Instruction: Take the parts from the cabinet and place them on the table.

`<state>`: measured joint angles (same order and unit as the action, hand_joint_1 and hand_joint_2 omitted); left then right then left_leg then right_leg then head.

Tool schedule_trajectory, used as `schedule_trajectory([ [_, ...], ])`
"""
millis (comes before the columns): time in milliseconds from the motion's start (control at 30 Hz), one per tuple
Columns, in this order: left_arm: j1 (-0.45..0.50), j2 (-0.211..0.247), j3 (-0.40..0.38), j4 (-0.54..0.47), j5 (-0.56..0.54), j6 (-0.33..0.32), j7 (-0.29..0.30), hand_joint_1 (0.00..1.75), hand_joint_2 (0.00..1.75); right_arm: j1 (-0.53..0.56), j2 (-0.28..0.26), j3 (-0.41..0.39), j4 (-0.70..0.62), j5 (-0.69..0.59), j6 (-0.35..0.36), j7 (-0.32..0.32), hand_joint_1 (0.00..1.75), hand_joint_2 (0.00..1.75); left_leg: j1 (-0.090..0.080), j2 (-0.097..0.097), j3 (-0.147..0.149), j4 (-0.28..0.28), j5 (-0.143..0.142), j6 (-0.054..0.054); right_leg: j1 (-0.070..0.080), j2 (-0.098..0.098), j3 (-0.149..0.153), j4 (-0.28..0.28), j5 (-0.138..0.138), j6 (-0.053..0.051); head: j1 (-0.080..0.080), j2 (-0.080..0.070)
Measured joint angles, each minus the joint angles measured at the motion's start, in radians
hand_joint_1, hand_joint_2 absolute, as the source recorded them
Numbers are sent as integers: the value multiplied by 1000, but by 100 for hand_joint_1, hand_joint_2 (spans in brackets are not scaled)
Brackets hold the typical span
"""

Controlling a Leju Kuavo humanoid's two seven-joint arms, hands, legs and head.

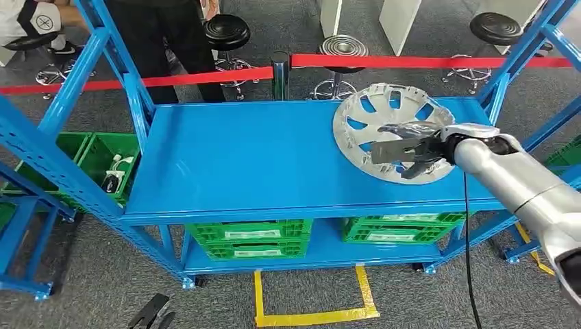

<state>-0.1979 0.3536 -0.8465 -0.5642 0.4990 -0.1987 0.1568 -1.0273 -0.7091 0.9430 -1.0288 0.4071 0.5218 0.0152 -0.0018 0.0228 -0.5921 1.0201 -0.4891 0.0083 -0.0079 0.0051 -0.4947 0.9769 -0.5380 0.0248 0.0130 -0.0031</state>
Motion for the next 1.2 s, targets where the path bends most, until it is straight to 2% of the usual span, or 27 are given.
schedule_trajectory([
  [200, -1, -1, -15, 7, 11, -10, -27, 0, 0, 17, 59, -33, 21, 129, -121, -77, 0, 175, 0, 0, 0, 0, 0, 0, 0, 0, -1, 0, 1, -1, -2, 0],
  [500, -3, -5, -27, 12, 14, -10, -21, 0, 0, 30, 108, -76, 39, 179, -124, -78, 0, 175, 0, -4, 0, 0, 0, 0, 0, 0, -1, 0, 1, -1, -1, 0],
  [667, -3, -6, -31, 20, 13, -12, -31, 0, 0, 54, 123, -93, 53, 272, -171, -98, 0, 175, 0, -8, -1, 0, 0, 0, 0, -2, -1, 0, 1, -1, 0, 0],
  [833, -3, -6, -43, 25, 12, -1, -19, 0, 0, 74, 141, -108, 74, 352, -190, -77, 0, 175, 0, -11, -1, 0, 0, 0, 0, -3, -1, 0, 0, -1, -1, 0],
  [933, -1, -6, -46, 34, 6, -3, -32, 0, 0, 93, 147, -124, 100, 378, -198, -75, 0, 175, 0, -14, -1, 0, 0, 0, 0, -5, 0, 0, 0, 0, -1, 0],
  [1000, -1, -6, -49, 43, 5, -7, -37, 0, 0, 100, 152, -130, 116, 391, -176, -64, 0, 175, 0, -15, -1, 0, 0, 0, 0, -5, 0, 0, 0, 0, 0, 0],
  [1067, -5, -7, -52, 45, 4, -7, -24, 0, 0, 103, 158, -130, 124, 406, -117, -28, 0, 175, 0, -16, -1, 0, 0, 0, 0, -5, 0, 0, 0, 0, -1, 0],
  [1200, -12, -13, -60, 53, -5, -7, -17, 0, 0, 129, 158, -130, 144, 422, -53, 6, 0, 175, 0, -23, -1, 0, 0, 0, 0, -8, 0, -1, 0, 0, 0, 0],
])
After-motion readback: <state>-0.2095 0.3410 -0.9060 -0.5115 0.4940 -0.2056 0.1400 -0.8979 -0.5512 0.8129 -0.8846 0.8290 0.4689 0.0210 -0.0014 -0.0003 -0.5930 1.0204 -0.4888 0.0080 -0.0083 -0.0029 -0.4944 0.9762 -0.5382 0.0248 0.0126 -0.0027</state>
